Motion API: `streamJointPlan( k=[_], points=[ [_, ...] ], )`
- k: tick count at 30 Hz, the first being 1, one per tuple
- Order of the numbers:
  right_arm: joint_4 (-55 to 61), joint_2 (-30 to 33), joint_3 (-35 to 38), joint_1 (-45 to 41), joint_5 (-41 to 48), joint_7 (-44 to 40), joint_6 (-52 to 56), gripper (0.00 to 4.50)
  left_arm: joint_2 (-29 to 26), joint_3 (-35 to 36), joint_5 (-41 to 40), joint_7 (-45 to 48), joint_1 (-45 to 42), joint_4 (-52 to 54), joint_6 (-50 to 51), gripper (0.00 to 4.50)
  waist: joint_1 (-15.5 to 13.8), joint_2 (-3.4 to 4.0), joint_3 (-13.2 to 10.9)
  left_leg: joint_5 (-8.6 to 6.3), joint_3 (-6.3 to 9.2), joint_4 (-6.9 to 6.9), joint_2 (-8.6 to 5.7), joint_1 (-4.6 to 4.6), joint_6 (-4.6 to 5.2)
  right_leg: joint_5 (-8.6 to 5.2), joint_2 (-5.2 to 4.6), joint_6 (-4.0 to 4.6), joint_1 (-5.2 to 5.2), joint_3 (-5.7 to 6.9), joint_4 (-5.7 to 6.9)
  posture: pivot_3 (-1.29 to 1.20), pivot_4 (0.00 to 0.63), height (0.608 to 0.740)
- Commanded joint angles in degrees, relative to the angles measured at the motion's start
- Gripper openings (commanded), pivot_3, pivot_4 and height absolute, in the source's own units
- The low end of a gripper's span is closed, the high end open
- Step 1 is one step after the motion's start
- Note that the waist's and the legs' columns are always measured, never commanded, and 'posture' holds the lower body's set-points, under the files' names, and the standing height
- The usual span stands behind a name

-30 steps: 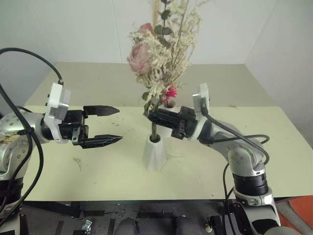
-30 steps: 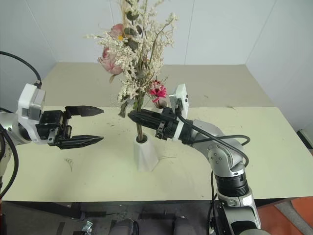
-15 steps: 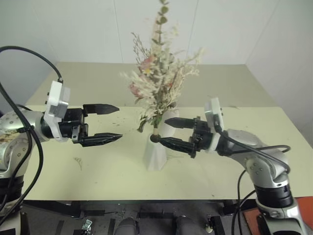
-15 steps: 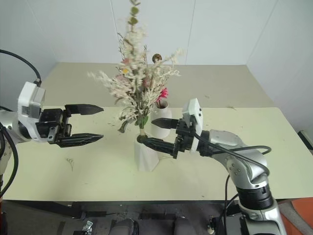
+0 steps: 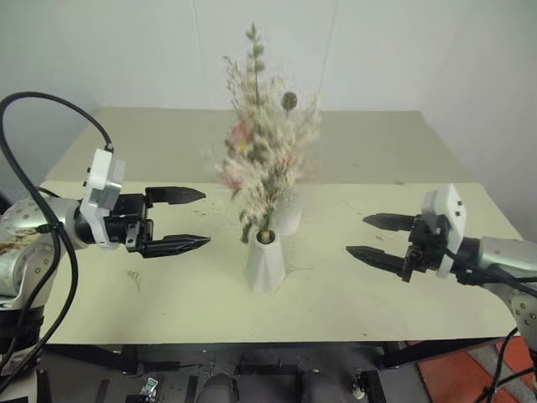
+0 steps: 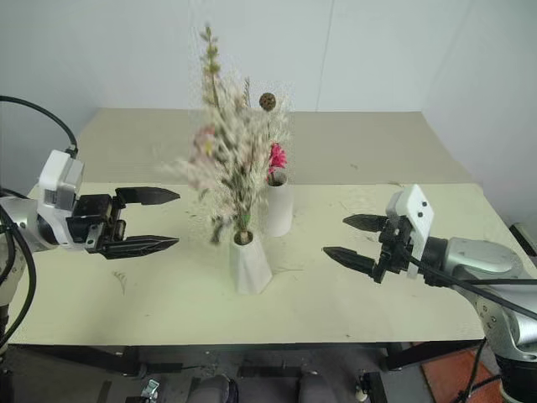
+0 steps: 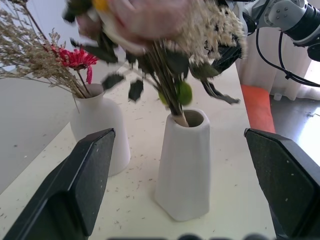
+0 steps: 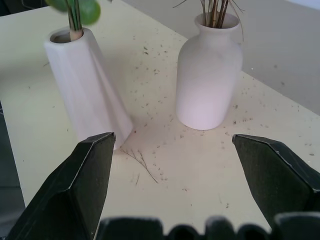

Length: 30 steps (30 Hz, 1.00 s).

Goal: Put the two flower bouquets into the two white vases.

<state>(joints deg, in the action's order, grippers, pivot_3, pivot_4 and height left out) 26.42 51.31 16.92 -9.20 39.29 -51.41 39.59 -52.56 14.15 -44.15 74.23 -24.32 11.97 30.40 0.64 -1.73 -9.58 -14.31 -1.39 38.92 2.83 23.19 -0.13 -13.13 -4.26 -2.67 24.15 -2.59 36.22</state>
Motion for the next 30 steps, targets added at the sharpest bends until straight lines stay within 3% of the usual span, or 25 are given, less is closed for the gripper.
streamJointPlan(
  k=[1,8,30],
  points=[
    [-2.0,5.3,10.6,5.6,-5.0,-1.4,-2.8,4.44,-0.5,3.2,0.7,-0.5,2.9,0.9,-2.0,4.50,0.0,0.01,0.0,0.00,-0.01,-0.01,0.00,0.00,0.00,-0.02,-0.01,0.00,-0.01,-0.01,-0.02,0.00,0.150,0.740],
    [-2.2,8.4,18.5,10.5,-5.9,-3.0,-1.8,4.44,-0.3,5.1,-0.1,-1.6,6.4,2.5,-1.7,4.50,0.2,-0.01,0.0,0.00,-0.04,0.02,0.00,-0.06,0.00,-0.01,-0.01,0.00,-0.08,-0.02,-0.02,0.00,0.150,0.740],
    [2.2,7.7,23.1,13.4,-2.3,-3.6,0.8,4.44,-0.6,5.0,-1.0,-2.5,7.0,3.2,-0.7,4.50,0.1,-0.01,0.0,0.00,-0.04,0.02,0.00,-0.03,0.00,-0.01,-0.02,-0.01,-0.07,-0.03,-0.04,0.00,0.150,0.740]
  ],
)
